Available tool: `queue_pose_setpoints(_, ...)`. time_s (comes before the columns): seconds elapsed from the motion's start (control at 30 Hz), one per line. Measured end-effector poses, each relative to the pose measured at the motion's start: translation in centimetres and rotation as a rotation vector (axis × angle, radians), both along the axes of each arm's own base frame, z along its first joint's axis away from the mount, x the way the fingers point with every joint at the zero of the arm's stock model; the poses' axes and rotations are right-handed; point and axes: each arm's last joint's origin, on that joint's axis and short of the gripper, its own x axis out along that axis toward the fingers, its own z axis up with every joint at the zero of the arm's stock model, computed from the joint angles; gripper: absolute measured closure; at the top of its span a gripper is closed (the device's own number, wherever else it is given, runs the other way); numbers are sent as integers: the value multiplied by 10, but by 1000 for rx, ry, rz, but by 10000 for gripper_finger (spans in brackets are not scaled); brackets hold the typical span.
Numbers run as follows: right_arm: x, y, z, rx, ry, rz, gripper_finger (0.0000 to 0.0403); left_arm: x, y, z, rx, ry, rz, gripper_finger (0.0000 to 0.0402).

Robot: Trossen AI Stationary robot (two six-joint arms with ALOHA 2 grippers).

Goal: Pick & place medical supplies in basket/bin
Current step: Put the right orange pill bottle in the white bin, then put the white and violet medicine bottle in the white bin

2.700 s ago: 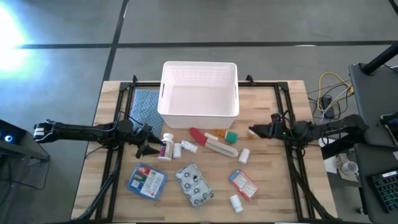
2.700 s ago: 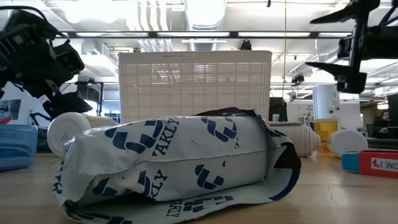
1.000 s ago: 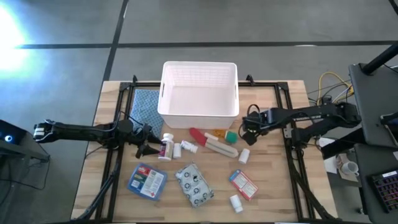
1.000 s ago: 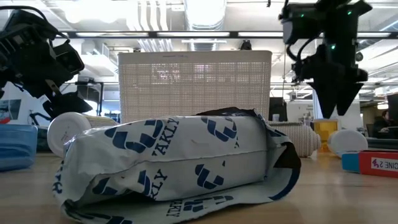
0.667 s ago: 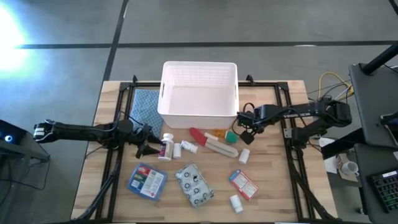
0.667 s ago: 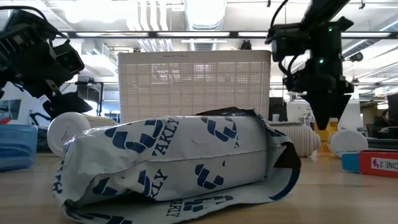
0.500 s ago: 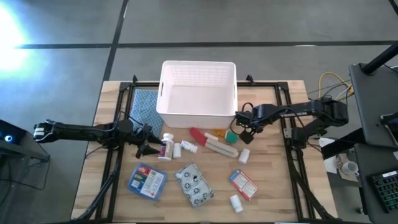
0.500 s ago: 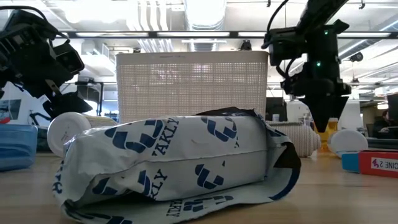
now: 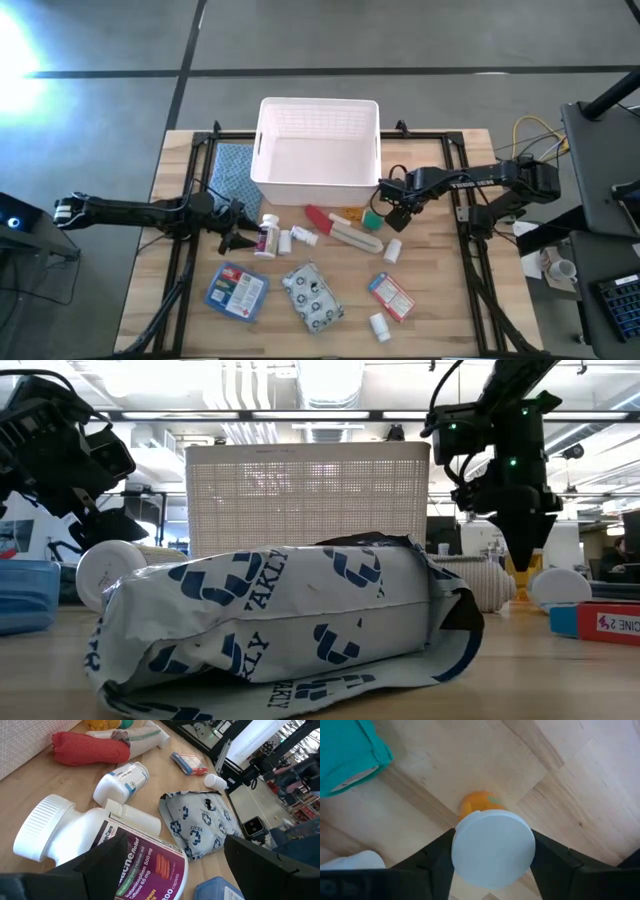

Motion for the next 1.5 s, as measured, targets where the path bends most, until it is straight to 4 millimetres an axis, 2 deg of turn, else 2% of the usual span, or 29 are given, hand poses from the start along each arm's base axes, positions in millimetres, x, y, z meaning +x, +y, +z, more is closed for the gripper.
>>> queue_pose_setpoints(0.07, -1, 0, 2, 3, -6, -4, 212, 0, 0, 0, 0, 0, 0, 92)
queue_pose_setpoints(0.3, -8, 7, 9, 129, -21, -32, 205, 0, 0, 0, 0, 0, 0, 92)
queue_pose_setpoints(0.43, -9, 20, 31, 249, -137, 15, 205, 0, 0, 0, 0, 0, 0, 92)
queue_pose_setpoints(0.6, -9, 36, 80, 337, -387, 102, 211, 0, 0, 0, 0, 0, 0, 92)
queue_pose_setpoints(0.73, -3, 41, 139, 323, -796, 184, 208, 0, 0, 0, 0, 0, 0, 92)
queue_pose_setpoints(0.8, 0, 39, 170, 245, -1014, 201, 207, 0, 0, 0, 0, 0, 0, 92)
queue_pose_setpoints(0.87, 1, 35, 197, 110, -1156, 177, 206, 0, 0, 0, 0, 0, 0, 92)
queue_pose_setpoints(0.97, 6, 23, 219, -86, -1198, 102, 206, 0, 0, 0, 0, 0, 0, 92)
queue_pose_setpoints(1.1, 29, 2, 227, -214, -1161, 68, 205, 0, 0, 0, 0, 0, 0, 92)
queue_pose_setpoints(1.23, 56, -18, 222, -322, -1032, 75, 193, 0, 0, 0, 0, 0, 0, 92)
queue_pose_setpoints(1.37, 77, -36, 214, -370, -872, 70, 152, 0, 0, 0, 0, 0, 0, 92)
queue_pose_setpoints(1.5, 93, -46, 206, -365, -770, 76, 104, 0, 0, 0, 0, 0, 0, 92)
